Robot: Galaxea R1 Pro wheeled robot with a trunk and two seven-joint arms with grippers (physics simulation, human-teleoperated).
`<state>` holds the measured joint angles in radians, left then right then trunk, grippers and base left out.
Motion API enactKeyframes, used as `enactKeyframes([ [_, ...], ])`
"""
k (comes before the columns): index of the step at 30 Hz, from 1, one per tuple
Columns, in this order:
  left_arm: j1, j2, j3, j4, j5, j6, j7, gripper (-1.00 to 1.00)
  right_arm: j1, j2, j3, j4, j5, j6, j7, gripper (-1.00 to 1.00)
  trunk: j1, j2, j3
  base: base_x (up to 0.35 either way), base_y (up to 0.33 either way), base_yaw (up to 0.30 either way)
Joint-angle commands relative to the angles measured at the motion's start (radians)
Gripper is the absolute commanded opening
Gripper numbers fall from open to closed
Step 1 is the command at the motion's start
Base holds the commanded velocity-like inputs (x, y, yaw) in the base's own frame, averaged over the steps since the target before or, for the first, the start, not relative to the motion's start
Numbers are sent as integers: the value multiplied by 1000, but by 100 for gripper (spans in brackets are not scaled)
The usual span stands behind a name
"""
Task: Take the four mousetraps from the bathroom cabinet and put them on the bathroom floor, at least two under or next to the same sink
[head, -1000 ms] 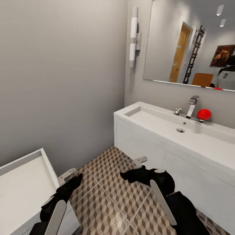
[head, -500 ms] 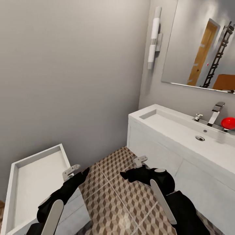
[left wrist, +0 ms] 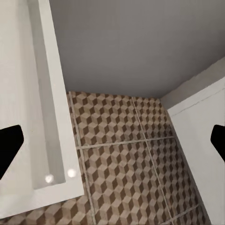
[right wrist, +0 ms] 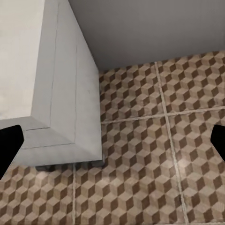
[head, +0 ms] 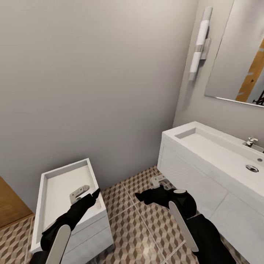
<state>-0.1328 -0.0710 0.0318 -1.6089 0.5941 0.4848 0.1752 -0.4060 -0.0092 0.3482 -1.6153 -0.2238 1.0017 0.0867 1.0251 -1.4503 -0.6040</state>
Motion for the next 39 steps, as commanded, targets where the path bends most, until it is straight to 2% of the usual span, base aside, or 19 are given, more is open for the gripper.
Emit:
enactKeyframes([
  [1, 0, 0, 2, 1, -1, 0, 1, 100, 0, 0, 0, 0, 0, 0, 0, 100, -4, 7, 3, 0, 0, 281],
  [4, 6, 1, 20, 2, -1, -2, 3, 100, 1, 0, 0, 0, 1, 1, 0, 100, -15, 28, 11, 0, 0, 281],
  [8, 16, 0, 71, 5, -3, -3, 5, 100, 1, 1, 0, 0, 1, 2, -2, 100, -31, 56, 22, 0, 0, 281],
  [15, 20, -2, 96, 8, -9, -4, 10, 100, 4, 1, 1, 0, 1, 0, -2, 100, -58, 105, 42, 0, 0, 281],
  [24, 21, -3, 102, 12, -5, -7, 38, 100, 8, 3, 3, 0, 1, 1, -2, 100, -92, 168, 67, 0, 0, 281],
  [39, 21, -3, 103, 18, -5, -8, 44, 100, 12, 3, 19, 0, 1, -5, -4, 100, -150, 273, 109, 0, 0, 281],
])
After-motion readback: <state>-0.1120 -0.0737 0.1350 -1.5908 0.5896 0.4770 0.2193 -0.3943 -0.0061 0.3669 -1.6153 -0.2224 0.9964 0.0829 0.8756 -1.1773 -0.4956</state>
